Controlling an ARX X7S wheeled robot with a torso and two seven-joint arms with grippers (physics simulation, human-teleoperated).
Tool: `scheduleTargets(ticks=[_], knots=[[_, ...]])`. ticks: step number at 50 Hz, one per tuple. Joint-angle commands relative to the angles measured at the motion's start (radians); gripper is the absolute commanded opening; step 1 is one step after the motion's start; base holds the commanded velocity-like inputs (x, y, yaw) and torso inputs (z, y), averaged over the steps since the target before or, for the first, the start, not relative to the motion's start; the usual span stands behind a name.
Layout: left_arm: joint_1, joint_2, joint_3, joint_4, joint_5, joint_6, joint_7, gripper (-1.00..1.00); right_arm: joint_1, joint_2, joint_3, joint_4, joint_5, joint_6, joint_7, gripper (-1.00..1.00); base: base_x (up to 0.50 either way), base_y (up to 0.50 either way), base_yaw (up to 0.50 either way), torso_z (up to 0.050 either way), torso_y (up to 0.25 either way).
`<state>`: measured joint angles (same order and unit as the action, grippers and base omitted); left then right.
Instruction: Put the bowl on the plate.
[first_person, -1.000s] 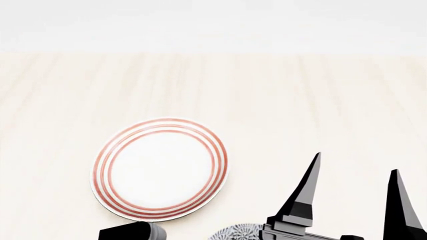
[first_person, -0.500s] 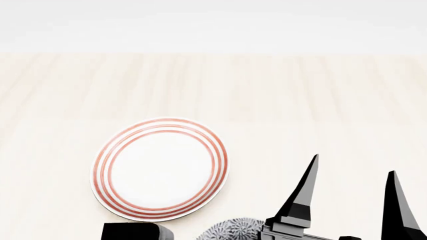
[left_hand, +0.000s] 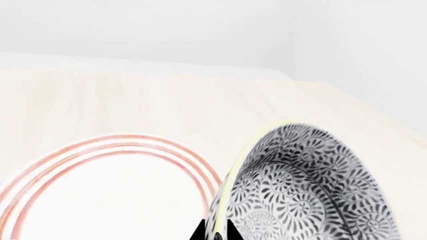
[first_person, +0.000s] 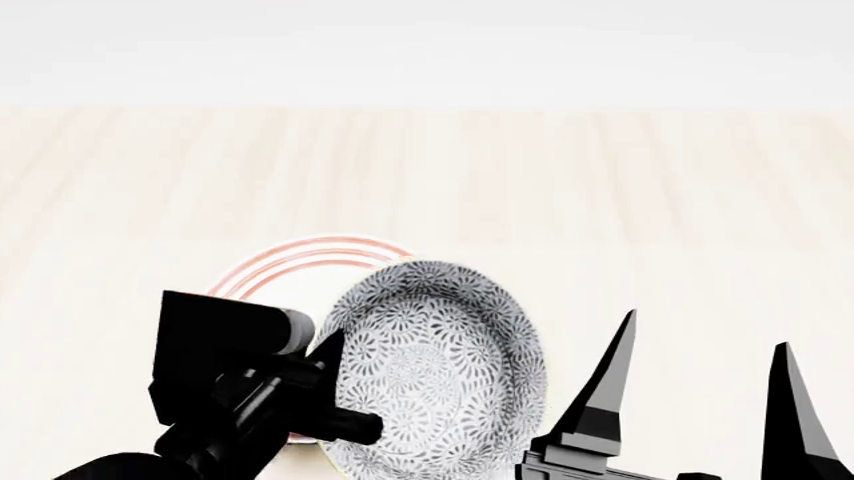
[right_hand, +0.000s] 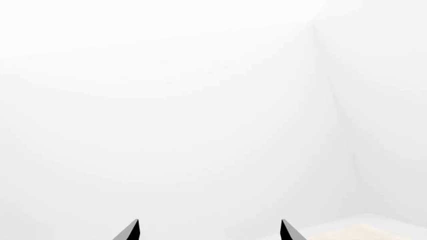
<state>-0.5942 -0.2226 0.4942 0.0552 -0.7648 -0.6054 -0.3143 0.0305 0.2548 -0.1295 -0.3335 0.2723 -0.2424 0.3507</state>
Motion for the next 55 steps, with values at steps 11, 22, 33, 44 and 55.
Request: scheduleTargets(ticks=[11, 22, 33, 44, 55], knots=[[-0.219, 0.057, -0.094, -0.393, 0.118, 0.132, 0.056, -1.0, -0.002, -0.012, 0.01, 0.001, -0.01, 0.002, -0.016, 1.0, 0.0, 0.0, 0.0, 0.0, 0.001], [-0.293, 0.097, -0.096, -0.641, 0.147, 0.187, 0.09, -1.0, -0.004, -0.007, 0.005, 0.002, -0.007, -0.001, -0.014, 1.0, 0.0, 0.0, 0.0, 0.0, 0.0], [-0.393, 0.147, -0.127, -0.873, 0.123, 0.217, 0.134, -1.0, -0.006, -0.003, 0.0, 0.006, -0.004, -0.008, -0.013, 1.0, 0.0, 0.0, 0.0, 0.0, 0.0], [-0.46, 0.178, -0.134, -1.019, 0.119, 0.257, 0.151, -1.0, -0.006, 0.001, -0.006, 0.005, -0.004, -0.007, -0.009, 1.0, 0.0, 0.0, 0.0, 0.0, 0.001], [-0.492, 0.206, -0.125, -1.13, 0.11, 0.303, 0.178, -1.0, -0.006, 0.004, -0.011, 0.009, -0.002, -0.011, -0.007, 1.0, 0.0, 0.0, 0.0, 0.0, 0.0]])
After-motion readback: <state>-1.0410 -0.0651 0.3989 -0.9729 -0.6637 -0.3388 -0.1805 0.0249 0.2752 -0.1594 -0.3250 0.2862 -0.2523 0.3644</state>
